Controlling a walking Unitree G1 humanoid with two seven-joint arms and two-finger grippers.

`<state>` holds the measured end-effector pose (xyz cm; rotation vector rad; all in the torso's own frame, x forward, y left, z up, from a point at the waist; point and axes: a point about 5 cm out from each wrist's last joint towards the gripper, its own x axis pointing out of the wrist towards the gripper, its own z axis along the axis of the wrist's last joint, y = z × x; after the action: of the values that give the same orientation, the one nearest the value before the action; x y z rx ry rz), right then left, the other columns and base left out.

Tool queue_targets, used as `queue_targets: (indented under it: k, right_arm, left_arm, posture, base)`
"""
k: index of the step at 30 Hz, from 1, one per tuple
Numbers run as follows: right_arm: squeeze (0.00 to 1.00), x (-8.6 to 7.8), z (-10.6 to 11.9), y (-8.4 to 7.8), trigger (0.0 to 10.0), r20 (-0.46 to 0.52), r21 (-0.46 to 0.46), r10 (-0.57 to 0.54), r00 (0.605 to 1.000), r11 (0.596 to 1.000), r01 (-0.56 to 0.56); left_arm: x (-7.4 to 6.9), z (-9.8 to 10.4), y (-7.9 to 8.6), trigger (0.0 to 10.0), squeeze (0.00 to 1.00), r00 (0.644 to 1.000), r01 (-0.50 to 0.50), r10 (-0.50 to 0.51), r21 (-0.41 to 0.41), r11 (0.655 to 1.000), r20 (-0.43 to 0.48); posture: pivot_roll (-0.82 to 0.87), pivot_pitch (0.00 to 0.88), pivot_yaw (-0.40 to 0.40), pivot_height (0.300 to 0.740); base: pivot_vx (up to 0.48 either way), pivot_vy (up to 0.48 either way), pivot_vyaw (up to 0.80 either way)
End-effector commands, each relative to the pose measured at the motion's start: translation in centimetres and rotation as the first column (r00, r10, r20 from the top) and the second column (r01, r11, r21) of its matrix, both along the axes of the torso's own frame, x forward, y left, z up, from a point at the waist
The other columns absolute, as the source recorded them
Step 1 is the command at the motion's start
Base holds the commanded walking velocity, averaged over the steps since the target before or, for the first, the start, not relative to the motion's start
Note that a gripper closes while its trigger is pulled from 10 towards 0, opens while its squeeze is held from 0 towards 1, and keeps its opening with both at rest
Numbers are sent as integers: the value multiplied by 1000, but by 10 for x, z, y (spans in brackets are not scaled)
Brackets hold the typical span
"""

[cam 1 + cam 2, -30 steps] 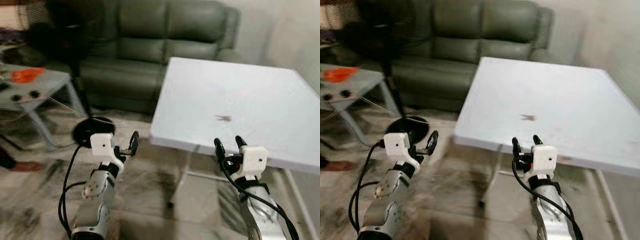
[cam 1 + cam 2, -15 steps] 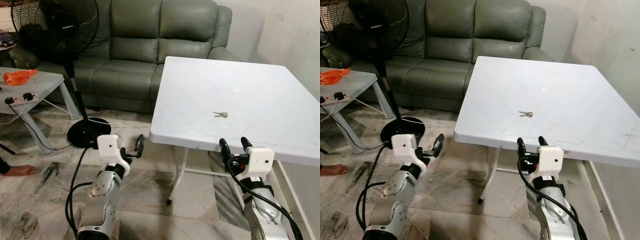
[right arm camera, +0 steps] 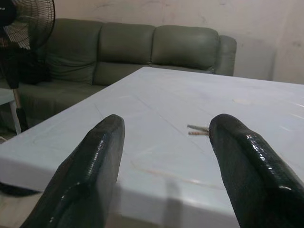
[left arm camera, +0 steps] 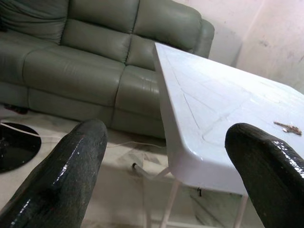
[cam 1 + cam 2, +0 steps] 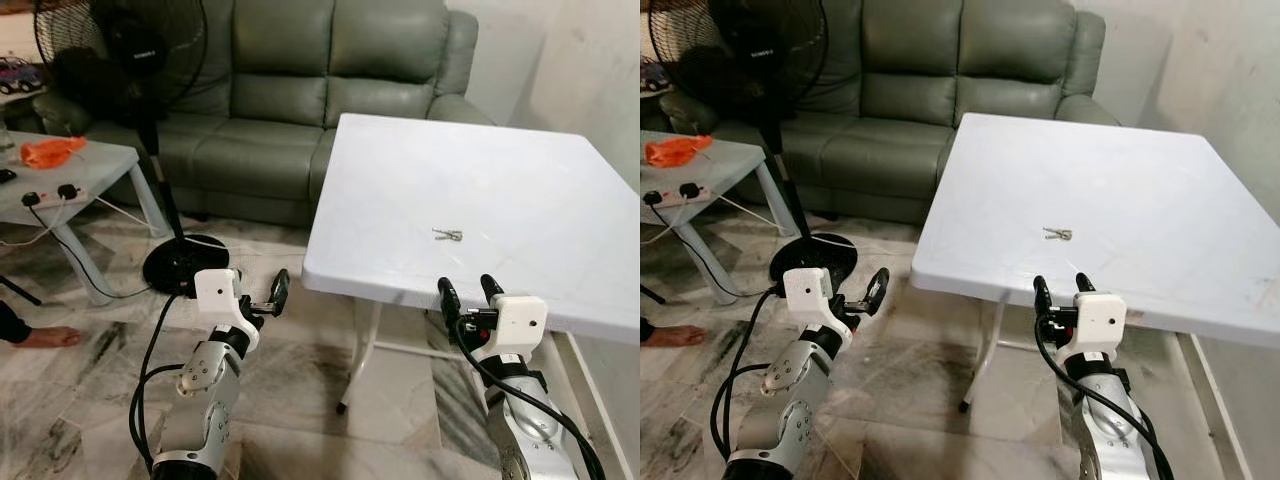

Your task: Hang keys on a hook

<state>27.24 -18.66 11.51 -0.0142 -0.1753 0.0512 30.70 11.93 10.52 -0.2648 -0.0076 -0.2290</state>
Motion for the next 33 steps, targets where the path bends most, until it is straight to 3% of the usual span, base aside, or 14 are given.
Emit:
queue_targets:
  k: [1, 33]
  right_arm:
    - [0, 1, 1, 1, 10000, 5, 6, 7, 1000, 1000, -7]
    - [0, 2, 2, 1, 10000, 8, 7, 10, 1000, 1000, -10]
  left_arm:
    - [1, 4, -1, 10000, 0, 1000, 11, -11, 4, 1000, 9]
    - [3, 4, -1, 10000, 0, 1000, 3, -3, -1, 1000, 3]
  posture:
    - [7, 13, -38, 740]
    - [6, 15, -40, 740]
  base:
    - [341, 0, 0]
    - [374, 0, 0]
